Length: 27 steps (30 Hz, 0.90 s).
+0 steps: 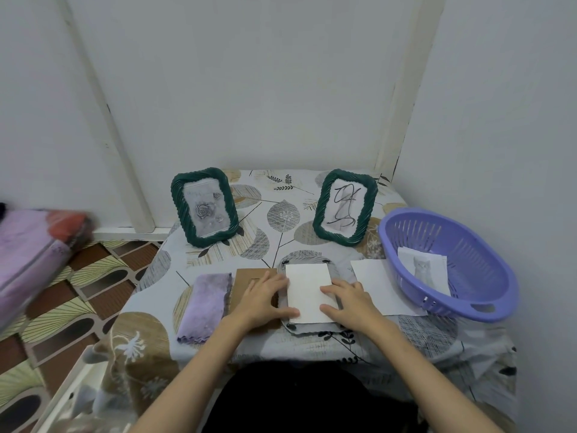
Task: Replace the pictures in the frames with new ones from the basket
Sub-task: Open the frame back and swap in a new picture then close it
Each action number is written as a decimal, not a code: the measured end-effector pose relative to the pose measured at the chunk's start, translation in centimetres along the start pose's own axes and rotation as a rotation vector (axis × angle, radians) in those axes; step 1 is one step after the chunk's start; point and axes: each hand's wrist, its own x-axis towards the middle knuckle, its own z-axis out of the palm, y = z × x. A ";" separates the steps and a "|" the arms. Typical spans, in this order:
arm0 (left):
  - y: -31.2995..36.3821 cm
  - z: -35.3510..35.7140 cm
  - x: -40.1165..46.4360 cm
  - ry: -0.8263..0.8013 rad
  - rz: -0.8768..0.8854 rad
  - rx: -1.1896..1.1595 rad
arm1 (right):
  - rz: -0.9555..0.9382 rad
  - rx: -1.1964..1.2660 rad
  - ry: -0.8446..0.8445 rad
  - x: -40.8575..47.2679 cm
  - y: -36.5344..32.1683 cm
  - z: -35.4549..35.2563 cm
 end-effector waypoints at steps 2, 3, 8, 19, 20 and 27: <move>-0.3 0.3 -0.2 0.224 -0.117 -0.023 | -0.003 0.003 -0.006 0.0 0.0 -0.1; -0.4 0.2 -0.5 0.313 -0.205 -0.076 | -0.005 0.003 -0.006 0.0 0.1 -0.1; -0.3 0.5 -1.3 0.386 -0.361 -0.183 | -0.010 0.005 -0.008 -0.1 0.1 -0.2; -0.2 0.6 -1.3 0.633 -0.345 -0.242 | -0.014 0.017 0.003 -0.3 0.2 0.0; -0.2 0.3 -1.2 0.635 -0.350 -0.230 | -0.012 0.016 0.002 -0.3 0.3 0.0; 1.4 -1.9 -1.1 0.708 -0.283 -0.402 | -0.010 0.073 0.079 -0.4 0.1 -0.3</move>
